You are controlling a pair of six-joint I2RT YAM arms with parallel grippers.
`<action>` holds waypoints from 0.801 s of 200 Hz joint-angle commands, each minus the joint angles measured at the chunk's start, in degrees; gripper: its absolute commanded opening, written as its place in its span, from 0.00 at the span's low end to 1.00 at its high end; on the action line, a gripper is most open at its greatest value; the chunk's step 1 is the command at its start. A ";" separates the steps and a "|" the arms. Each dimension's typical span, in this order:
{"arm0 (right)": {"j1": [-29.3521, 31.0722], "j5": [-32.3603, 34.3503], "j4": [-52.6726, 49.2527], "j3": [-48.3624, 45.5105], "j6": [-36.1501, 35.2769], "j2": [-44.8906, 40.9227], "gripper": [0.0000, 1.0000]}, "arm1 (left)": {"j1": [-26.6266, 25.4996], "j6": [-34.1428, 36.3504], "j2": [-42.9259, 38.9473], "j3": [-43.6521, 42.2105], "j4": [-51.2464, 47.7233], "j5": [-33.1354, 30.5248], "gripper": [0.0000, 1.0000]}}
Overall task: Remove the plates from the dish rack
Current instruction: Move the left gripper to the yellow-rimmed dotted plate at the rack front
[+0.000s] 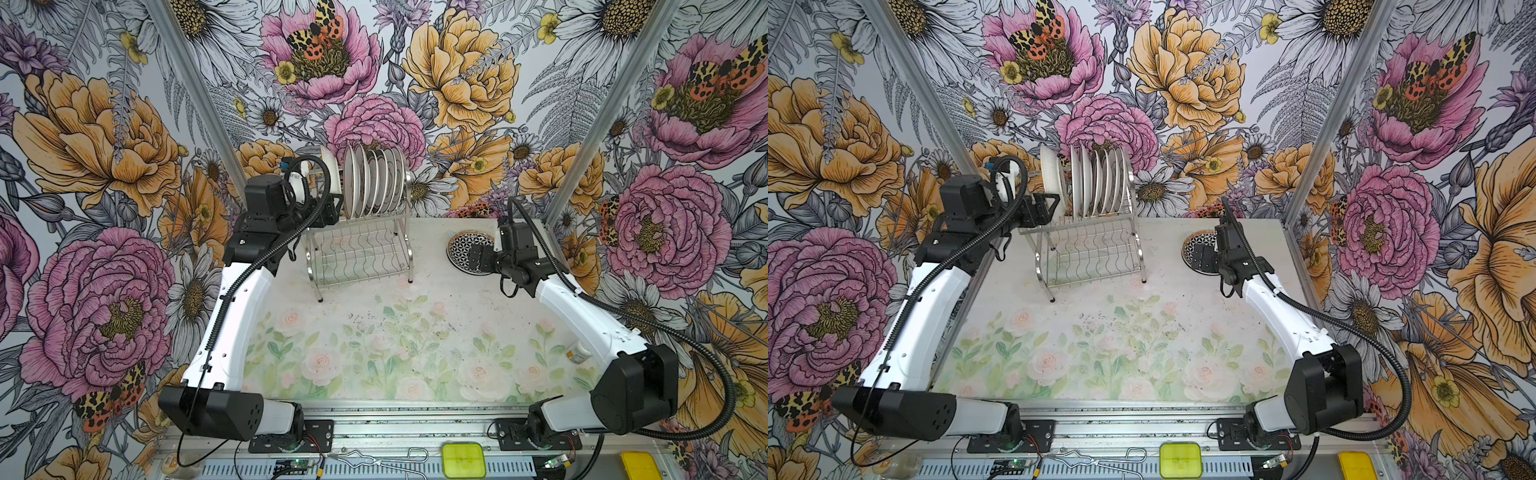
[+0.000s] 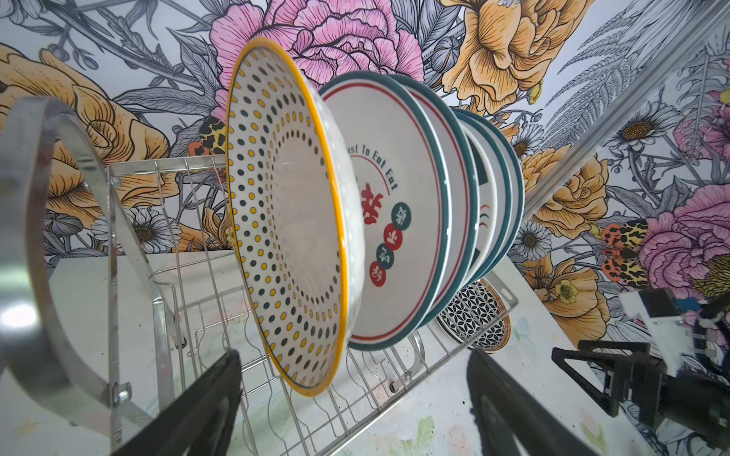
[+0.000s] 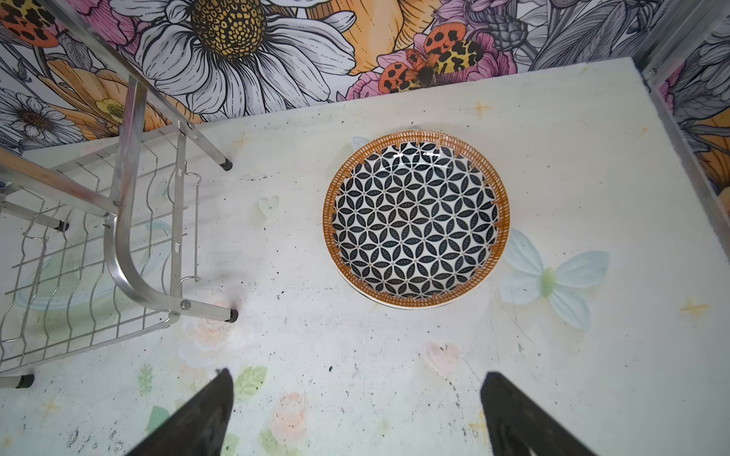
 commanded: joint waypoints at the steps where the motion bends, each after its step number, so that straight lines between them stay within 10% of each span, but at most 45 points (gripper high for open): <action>1: -0.59 0.01 0.34 -0.44 -0.57 -0.95 0.99 | 0.36 3.29 1.61 1.64 0.09 -0.39 0.86; 160: -2.87 -1.25 0.25 -1.34 -0.39 -0.93 0.99 | 0.16 6.84 7.94 4.61 -0.28 -4.11 0.58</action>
